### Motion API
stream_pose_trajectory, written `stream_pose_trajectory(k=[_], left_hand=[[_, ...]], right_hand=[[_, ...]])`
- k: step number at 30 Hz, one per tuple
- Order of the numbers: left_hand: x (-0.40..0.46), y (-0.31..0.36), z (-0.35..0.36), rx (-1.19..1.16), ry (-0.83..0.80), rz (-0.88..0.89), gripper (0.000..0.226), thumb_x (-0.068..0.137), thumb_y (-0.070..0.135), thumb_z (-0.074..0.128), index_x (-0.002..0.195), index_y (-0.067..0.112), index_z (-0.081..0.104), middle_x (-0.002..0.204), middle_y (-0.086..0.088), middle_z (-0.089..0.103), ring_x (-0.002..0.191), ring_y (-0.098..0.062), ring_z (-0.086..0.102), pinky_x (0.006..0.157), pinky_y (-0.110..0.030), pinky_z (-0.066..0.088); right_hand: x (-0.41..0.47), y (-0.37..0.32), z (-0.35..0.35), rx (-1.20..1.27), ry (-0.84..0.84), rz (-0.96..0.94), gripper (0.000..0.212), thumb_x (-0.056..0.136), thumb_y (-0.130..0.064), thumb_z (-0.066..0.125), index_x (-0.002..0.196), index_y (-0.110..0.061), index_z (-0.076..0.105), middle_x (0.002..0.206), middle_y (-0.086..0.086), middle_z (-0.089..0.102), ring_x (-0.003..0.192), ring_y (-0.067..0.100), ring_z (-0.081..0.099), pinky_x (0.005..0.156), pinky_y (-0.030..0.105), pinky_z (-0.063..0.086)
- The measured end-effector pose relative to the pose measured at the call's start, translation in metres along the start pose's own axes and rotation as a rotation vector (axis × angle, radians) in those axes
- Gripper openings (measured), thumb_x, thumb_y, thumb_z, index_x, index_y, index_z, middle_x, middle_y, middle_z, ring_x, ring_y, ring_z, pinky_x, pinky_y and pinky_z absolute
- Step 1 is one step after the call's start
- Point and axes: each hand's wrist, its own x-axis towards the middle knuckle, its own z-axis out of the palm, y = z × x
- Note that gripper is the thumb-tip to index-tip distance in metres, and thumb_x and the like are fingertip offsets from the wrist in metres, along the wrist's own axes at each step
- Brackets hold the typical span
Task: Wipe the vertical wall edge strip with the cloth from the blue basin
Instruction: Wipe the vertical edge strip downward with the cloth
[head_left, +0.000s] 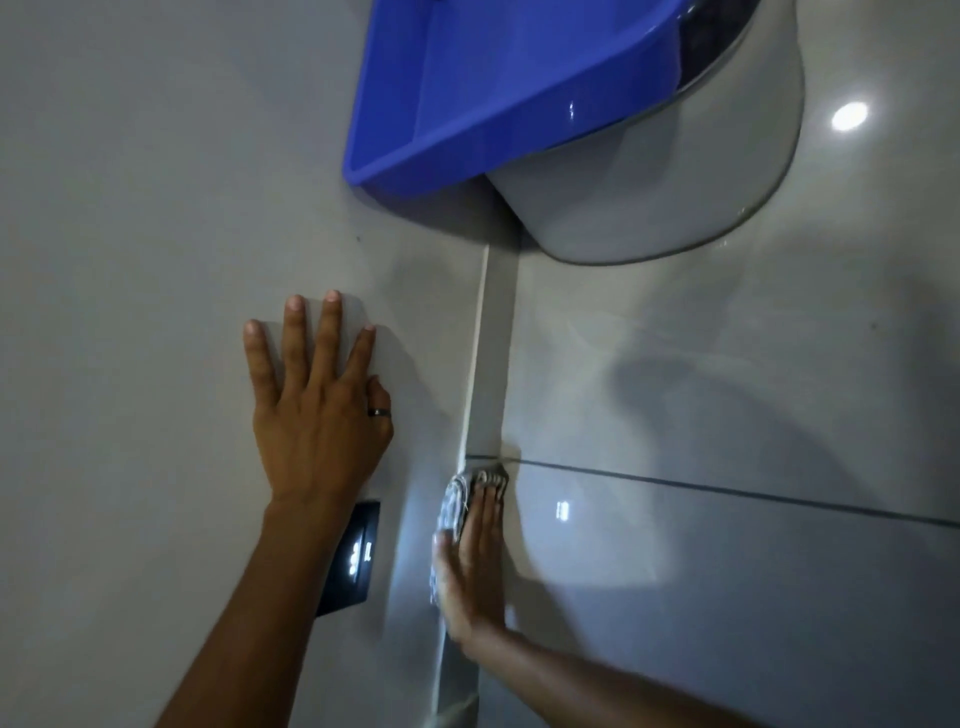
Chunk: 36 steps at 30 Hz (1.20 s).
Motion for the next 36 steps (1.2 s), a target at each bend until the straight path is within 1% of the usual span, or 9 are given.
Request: stream_pose_trajectory(k=[3,6,8,12,17,19,25,30,36], left_hand=[[-0.025,-0.003,-0.004,0.019,0.001,-0.032,0.063,0.104,0.038,0.048,0.165,0.023,0.048,0.18,-0.011,0.025,0.168,-0.037,0.013,0.132,-0.047,-0.027],[-0.051,-0.008,-0.006,0.034,-0.011,-0.033,0.07,0.107,0.045,0.047,0.172,0.024,0.033,0.183,-0.009,0.014,0.169,-0.034,0.006,0.131,-0.048,-0.027],[-0.068,-0.015,-0.008,0.045,-0.02,-0.03,0.071,0.108,0.045,0.045,0.173,0.024,0.029,0.183,-0.008,0.011,0.17,-0.034,0.004,0.13,-0.049,-0.025],[-0.11,-0.025,-0.009,0.047,-0.009,-0.028,0.067,0.11,0.041,0.045,0.173,0.02,0.032,0.182,-0.011,0.018,0.168,-0.036,0.009,0.133,-0.05,-0.019],[-0.152,-0.024,-0.006,0.068,0.037,-0.031,0.072,0.112,0.045,0.044,0.173,0.012,0.029,0.18,-0.011,0.023,0.166,-0.034,0.013,0.136,-0.05,-0.011],[-0.168,-0.027,-0.003,0.097,0.05,-0.018,0.073,0.112,0.046,0.044,0.173,0.011,0.028,0.18,-0.012,0.026,0.166,-0.035,0.019,0.137,-0.051,-0.009],[-0.209,-0.034,0.002,0.141,0.019,0.039,0.075,0.113,0.048,0.037,0.175,0.011,0.019,0.181,-0.012,0.02,0.167,-0.035,0.019,0.137,-0.05,-0.013],[-0.218,-0.033,0.0,0.107,0.012,0.042,0.073,0.113,0.045,0.038,0.175,0.01,0.02,0.181,-0.013,0.02,0.165,-0.036,0.017,0.136,-0.049,-0.014],[-0.221,-0.034,0.001,0.087,0.001,0.04,0.073,0.113,0.042,0.038,0.176,0.011,0.016,0.182,-0.013,0.015,0.167,-0.035,0.013,0.135,-0.049,-0.016]], right_hand=[[0.02,-0.004,-0.011,-0.071,0.011,-0.027,0.07,0.106,-0.039,0.026,0.156,-0.017,-0.018,0.169,0.005,-0.022,0.161,0.022,-0.014,0.133,0.044,0.0],[0.095,-0.029,-0.044,-0.048,0.014,-0.046,0.059,0.104,-0.013,0.004,0.159,0.006,-0.004,0.169,0.03,-0.011,0.16,0.045,-0.008,0.131,0.052,-0.002],[0.142,-0.05,-0.064,0.07,-0.039,0.007,0.058,0.108,-0.02,0.011,0.161,0.002,-0.002,0.172,0.024,-0.008,0.162,0.038,-0.006,0.132,0.047,-0.003],[0.149,-0.06,-0.069,0.008,0.006,-0.058,0.064,0.112,-0.03,0.027,0.162,-0.006,-0.004,0.174,0.011,-0.009,0.163,0.024,-0.009,0.133,0.039,-0.005],[0.042,-0.013,-0.023,-0.026,-0.017,-0.01,0.084,0.098,-0.058,0.019,0.163,-0.012,-0.004,0.175,0.01,-0.009,0.163,0.021,-0.006,0.134,0.041,0.0],[-0.018,0.01,0.002,0.024,-0.063,0.055,0.089,0.095,-0.064,0.026,0.163,-0.02,-0.012,0.175,0.006,-0.013,0.163,0.018,-0.006,0.134,0.046,0.005],[-0.129,0.066,0.02,-0.133,-0.35,0.024,0.094,0.1,-0.064,0.035,0.148,-0.032,-0.039,0.166,-0.005,-0.035,0.161,0.016,-0.019,0.134,0.047,0.004],[-0.086,0.031,0.013,-0.064,-0.193,0.038,0.098,0.098,-0.065,0.039,0.162,-0.015,-0.017,0.175,0.011,-0.012,0.163,0.025,-0.003,0.132,0.052,0.013],[0.034,-0.015,-0.017,-0.102,0.022,-0.063,0.089,0.099,-0.05,0.035,0.162,0.0,-0.002,0.173,0.02,-0.008,0.163,0.03,-0.006,0.133,0.045,0.0]])
